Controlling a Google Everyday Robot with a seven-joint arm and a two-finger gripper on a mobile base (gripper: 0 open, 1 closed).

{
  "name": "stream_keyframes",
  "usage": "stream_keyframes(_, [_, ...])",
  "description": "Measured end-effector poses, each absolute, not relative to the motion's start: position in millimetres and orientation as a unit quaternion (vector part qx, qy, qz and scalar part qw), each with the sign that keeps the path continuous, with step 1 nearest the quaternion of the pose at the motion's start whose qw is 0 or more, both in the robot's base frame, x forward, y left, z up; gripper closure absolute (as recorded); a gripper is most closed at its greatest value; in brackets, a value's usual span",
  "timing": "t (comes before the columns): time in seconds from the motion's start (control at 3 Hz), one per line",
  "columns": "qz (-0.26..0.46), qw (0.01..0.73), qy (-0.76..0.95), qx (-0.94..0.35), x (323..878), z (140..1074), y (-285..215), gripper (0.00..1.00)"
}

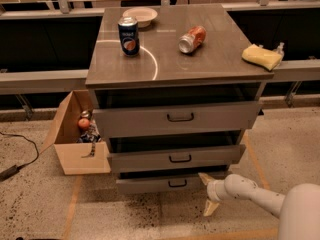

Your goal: Open bottom drawer

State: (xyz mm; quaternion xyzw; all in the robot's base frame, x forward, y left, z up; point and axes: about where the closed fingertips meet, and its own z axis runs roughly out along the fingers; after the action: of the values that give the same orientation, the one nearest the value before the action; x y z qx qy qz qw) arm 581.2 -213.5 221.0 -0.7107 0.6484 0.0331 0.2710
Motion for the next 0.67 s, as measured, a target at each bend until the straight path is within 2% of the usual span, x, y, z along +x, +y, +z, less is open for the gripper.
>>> stream_keyframes(0.67, [0.012,0.280,0.623,-0.730,632.5,200.6,-211.0,0.00])
